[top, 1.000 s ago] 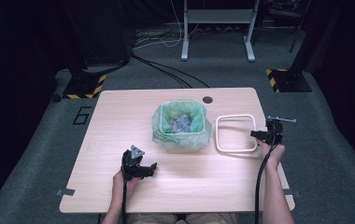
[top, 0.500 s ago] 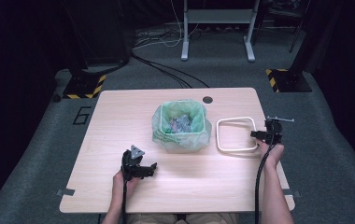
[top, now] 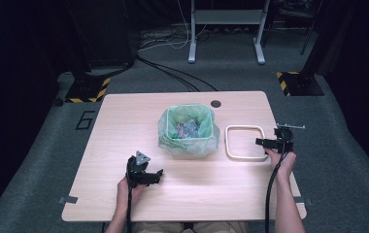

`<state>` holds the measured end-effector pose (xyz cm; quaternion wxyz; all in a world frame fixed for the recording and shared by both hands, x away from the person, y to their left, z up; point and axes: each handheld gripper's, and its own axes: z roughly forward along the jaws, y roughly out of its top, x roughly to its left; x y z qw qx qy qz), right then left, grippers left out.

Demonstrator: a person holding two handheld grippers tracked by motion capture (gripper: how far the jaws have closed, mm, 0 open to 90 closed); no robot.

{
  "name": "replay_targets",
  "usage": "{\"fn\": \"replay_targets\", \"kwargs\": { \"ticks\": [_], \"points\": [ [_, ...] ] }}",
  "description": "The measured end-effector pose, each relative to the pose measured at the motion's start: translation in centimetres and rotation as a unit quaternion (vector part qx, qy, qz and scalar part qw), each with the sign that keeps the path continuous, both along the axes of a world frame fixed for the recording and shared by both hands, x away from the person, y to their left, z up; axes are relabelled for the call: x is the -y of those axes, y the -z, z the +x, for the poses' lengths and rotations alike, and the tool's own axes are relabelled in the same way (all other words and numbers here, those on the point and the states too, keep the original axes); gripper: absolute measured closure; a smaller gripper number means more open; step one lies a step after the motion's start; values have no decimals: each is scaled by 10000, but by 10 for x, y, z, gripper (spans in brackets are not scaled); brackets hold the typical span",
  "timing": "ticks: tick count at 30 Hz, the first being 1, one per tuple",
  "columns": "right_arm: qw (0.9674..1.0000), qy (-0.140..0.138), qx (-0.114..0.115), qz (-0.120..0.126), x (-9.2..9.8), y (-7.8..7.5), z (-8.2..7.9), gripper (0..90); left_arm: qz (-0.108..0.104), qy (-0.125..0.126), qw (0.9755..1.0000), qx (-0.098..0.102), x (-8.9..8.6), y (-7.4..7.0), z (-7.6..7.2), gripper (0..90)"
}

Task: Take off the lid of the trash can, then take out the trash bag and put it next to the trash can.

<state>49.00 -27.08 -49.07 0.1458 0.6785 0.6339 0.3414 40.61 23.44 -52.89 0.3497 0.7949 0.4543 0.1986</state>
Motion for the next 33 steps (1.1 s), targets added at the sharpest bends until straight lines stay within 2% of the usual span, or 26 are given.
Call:
{"fn": "replay_targets", "kwargs": {
  "ticks": [2, 3, 6, 11, 12, 16, 18, 19, 24, 30, 33],
  "points": [
    [10000, -36, 34, 2, -1, 0, -3, 138, -5, 8, 10000, -2, 0, 0, 0, 130],
    [9999, -67, 102, -118, -4, -1, -9, 109, -5, 43, 10000, -7, 0, 0, 0, 130],
    [9993, -305, 126, -178, -11, -1, -17, 65, 7, 105, 9999, -7, 1, 0, 1, 129],
    [9980, -527, 195, -302, -22, -3, -26, 50, 5, 100, 9999, -17, 3, 0, 3, 127],
    [9970, -661, 234, -320, -27, -4, -30, 45, 1, 63, 10000, -15, 3, 0, 2, 128],
    [9949, -899, 303, -347, -38, -8, -35, 35, 1, 22, 10000, -3, 4, 0, 2, 127],
    [9942, -963, 319, -348, -41, -9, -36, 34, 35, 60, 10000, -13, 3, 0, 1, 127],
    [9928, -1069, 363, -399, -46, -12, -39, 35, 24, 129, 9999, -17, 3, 0, 1, 126],
    [9896, -1278, 445, -485, -59, -18, -44, 39, 31, 183, 9998, -29, 3, 0, 1, 113],
    [9869, -1461, 517, -451, -70, -23, -48, 52, 49, 218, 9997, -87, 2, -2, 1, 108],
    [9854, -1547, 570, -435, -75, -25, -51, 57, -126, 268, 9995, -118, 1, -6, -1, 106]
  ]
}}
